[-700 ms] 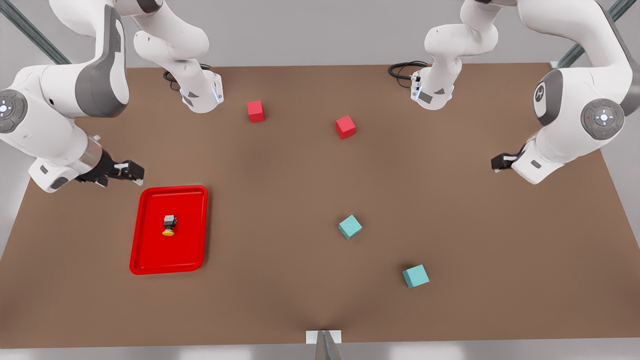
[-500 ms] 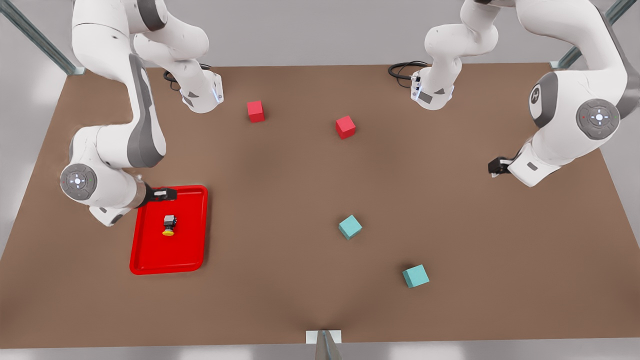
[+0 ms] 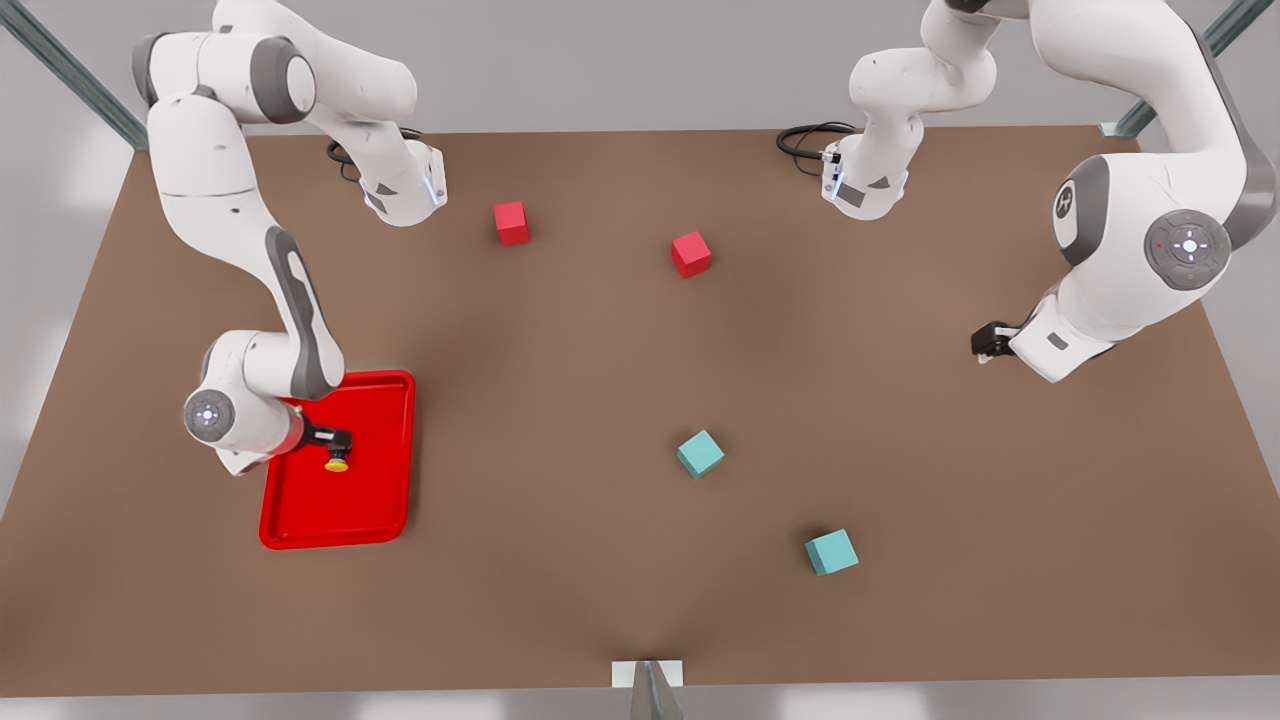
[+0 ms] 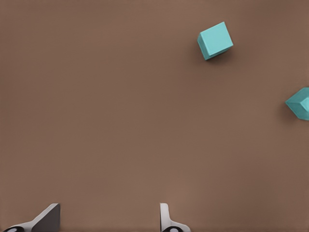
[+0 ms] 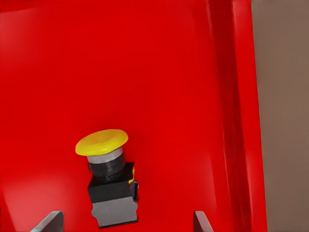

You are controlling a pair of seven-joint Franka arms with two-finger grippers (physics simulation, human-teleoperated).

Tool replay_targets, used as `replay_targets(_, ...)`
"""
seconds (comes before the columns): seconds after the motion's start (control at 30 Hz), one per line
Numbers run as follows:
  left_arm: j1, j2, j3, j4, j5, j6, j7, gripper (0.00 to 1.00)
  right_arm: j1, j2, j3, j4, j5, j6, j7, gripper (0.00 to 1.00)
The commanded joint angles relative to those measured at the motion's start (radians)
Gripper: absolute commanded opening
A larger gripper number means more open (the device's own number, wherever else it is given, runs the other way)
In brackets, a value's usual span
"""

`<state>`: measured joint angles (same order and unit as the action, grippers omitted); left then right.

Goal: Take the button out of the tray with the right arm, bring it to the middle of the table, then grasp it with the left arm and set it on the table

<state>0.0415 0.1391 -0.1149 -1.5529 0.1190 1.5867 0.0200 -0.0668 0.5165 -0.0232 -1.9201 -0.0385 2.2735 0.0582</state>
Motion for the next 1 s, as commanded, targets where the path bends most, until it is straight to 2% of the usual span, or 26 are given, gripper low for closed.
replay_targets(0.0, 0.0, -0.001, 0.0, 0.0, 0.001, -0.001, 0.012, 1.0, 0.018, 0.01, 0.0, 0.0, 0.003, 0.1, 0.051, 1.0)
replay_targets(0.5, 0.0, 0.002, -0.002, 0.0, 0.001, 0.001, 0.011, 1.0, -0.001, 0.036, 0.0, -0.076, 0.005, 0.106, -0.044, 1.0)
replay_targets(0.53, 0.0, 0.002, -0.002, 0.0, 0.001, 0.001, 0.011, 1.0, 0.001, 0.036, 0.0, -0.076, 0.005, 0.106, -0.044, 0.89)
replay_targets(0.57, 0.0, 0.002, -0.002, 0.0, 0.001, 0.001, 0.011, 1.0, 0.002, 0.036, 0.0, -0.076, 0.005, 0.106, -0.044, 0.68)
replay_targets(0.6, 0.0, 0.002, -0.002, 0.0, 0.001, 0.001, 0.011, 1.0, 0.002, 0.036, 0.0, -0.074, 0.003, 0.106, -0.044, 0.54)
replay_targets(0.63, 0.0, 0.002, -0.002, 0.0, 0.001, -0.002, 0.011, 1.0, 0.004, 0.036, 0.0, -0.074, 0.003, 0.106, -0.044, 0.48)
replay_targets(0.73, -0.002, 0.002, -0.002, 0.0, 0.001, -0.002, 0.011, 1.0, 0.005, 0.036, 0.0, -0.071, 0.003, 0.104, -0.05, 0.38)
replay_targets(0.87, 0.0, 0.001, -0.003, 0.0, 0.001, -0.002, 0.011, 1.0, 0.012, 0.033, 0.0, -0.068, 0.003, 0.103, -0.05, 0.37)
replay_targets(0.97, -0.011, 0.001, -0.002, 0.0, 0.001, -0.004, 0.008, 1.0, 0.038, 0.02, 0.002, -0.01, 0.0, 0.011, -0.052, 0.37)
